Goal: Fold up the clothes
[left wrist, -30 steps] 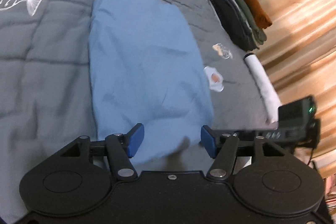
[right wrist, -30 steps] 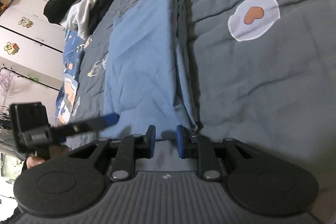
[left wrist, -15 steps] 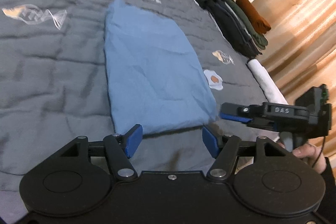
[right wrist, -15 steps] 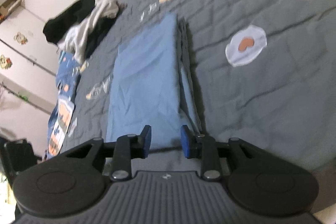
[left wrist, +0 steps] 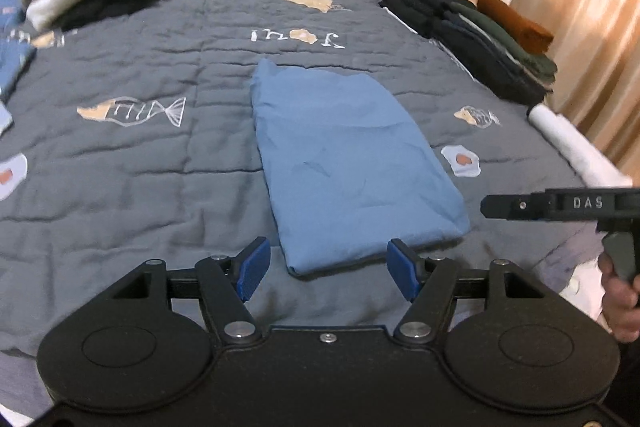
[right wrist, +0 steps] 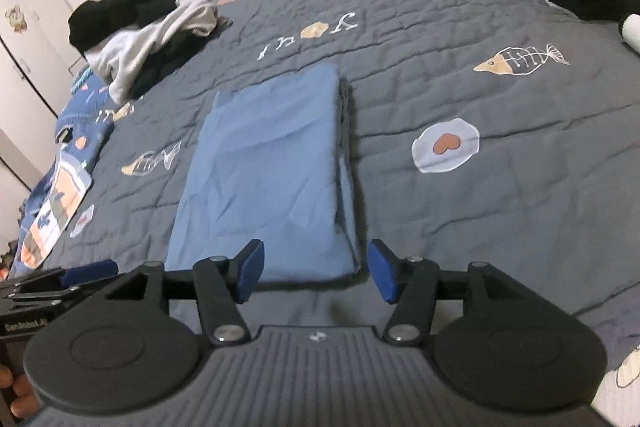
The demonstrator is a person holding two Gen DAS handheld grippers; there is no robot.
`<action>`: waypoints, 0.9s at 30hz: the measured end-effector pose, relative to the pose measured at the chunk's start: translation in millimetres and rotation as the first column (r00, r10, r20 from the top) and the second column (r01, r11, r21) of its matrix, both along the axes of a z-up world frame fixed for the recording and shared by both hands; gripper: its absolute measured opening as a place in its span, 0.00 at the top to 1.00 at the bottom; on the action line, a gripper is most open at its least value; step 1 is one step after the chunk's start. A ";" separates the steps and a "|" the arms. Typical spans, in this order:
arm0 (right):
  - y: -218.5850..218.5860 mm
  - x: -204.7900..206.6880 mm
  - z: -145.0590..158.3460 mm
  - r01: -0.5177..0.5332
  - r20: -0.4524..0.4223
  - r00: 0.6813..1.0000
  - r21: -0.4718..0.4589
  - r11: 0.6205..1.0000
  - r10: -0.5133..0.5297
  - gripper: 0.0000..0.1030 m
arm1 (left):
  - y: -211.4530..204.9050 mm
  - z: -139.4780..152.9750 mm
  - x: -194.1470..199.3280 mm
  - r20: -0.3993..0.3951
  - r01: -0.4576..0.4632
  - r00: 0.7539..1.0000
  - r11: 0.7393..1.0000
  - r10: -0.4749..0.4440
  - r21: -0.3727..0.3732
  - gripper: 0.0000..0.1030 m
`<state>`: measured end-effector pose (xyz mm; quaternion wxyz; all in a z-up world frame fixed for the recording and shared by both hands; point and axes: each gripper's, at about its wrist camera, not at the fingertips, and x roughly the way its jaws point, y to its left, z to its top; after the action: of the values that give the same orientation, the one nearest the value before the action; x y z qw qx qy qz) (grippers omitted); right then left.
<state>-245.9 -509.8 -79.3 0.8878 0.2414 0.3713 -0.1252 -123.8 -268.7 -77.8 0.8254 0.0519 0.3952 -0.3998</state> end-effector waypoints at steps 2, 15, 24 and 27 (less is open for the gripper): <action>4.5 -0.6 -1.7 -0.010 -0.010 1.000 -0.024 1.000 0.010 0.41 | -0.1 1.0 -6.1 0.025 0.008 1.000 1.000 -0.009 0.020 0.30; 18.4 -10.3 0.2 0.005 -0.036 0.999 -0.033 0.999 -0.006 0.40 | 6.3 3.7 -22.1 0.063 -0.018 0.998 0.998 0.014 0.056 0.27; 29.6 -4.2 1.0 -0.025 -0.069 0.997 -0.096 0.995 0.019 0.40 | 7.8 7.6 -20.0 0.071 -0.025 0.997 0.998 0.021 0.054 0.27; 30.5 -3.1 0.6 -0.028 -0.074 0.997 -0.095 0.995 0.021 0.40 | 7.0 7.2 -18.6 0.071 -0.027 0.997 0.998 0.023 0.057 0.27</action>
<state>-249.0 -479.3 -78.7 0.8857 0.1894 0.3998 -0.1407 -142.5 -261.7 -70.7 0.8420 0.0847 0.3779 -0.3756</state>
